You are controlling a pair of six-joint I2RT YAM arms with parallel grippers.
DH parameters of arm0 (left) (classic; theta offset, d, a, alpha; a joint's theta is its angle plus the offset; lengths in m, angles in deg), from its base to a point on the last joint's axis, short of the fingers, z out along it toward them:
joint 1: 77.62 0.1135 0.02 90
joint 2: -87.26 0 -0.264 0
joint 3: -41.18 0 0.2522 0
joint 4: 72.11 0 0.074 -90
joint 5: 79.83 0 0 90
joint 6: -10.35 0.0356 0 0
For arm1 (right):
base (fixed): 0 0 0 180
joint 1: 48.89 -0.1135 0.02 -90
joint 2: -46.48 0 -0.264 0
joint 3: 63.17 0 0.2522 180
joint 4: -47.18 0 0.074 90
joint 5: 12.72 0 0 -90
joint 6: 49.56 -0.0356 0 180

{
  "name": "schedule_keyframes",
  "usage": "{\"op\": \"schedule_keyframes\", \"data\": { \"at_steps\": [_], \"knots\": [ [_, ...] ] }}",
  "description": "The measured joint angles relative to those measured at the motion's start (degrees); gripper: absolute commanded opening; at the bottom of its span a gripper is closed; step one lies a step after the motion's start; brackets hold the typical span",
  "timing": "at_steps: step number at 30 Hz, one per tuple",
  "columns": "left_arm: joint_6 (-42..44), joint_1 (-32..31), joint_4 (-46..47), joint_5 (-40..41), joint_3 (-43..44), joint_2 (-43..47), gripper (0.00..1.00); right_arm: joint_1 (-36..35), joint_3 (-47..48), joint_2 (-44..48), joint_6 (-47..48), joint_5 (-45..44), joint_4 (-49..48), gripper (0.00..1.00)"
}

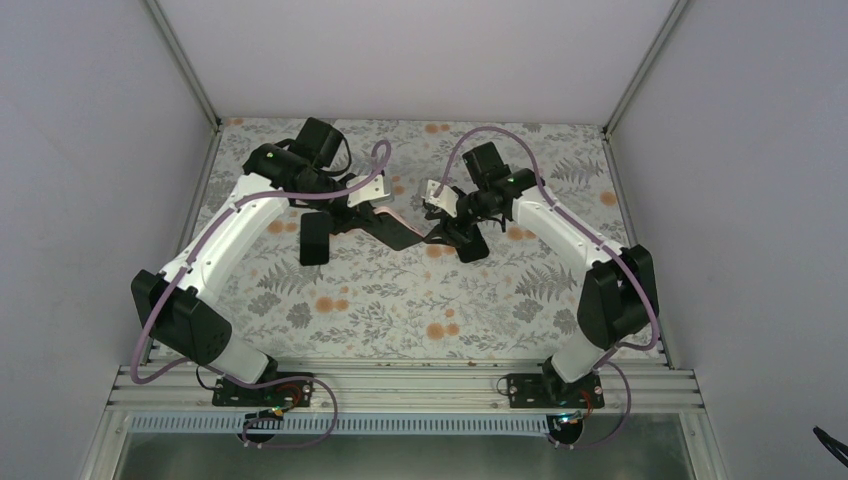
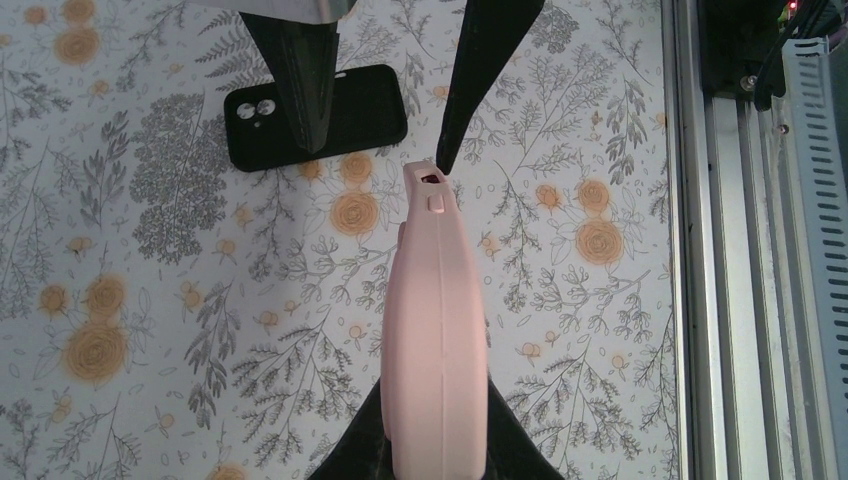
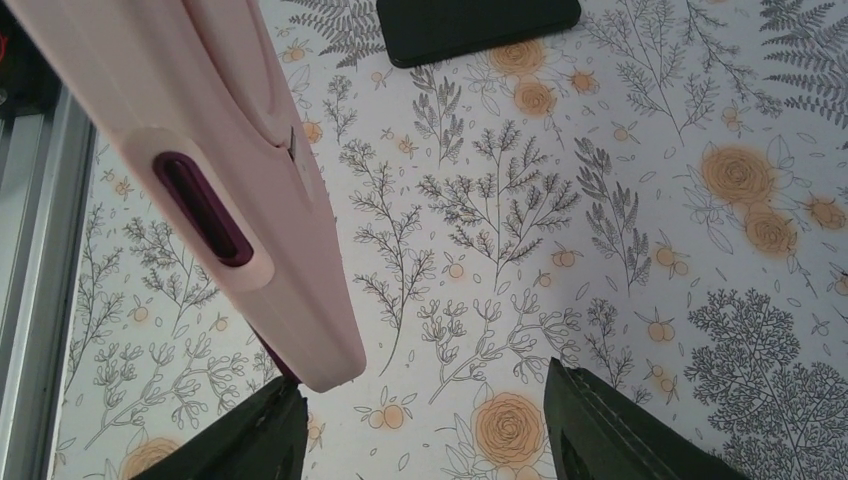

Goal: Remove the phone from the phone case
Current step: Remove the phone case from the phone.

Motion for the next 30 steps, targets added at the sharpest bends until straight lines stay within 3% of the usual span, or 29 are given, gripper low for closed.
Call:
{"op": "schedule_keyframes", "data": {
  "at_steps": [30],
  "knots": [
    [2.4, 0.7, 0.2, 1.9, 0.7, 0.0, 0.02, -0.7, 6.4, -3.7, -0.3, -2.7, 2.2, 0.60]
  ]
}}
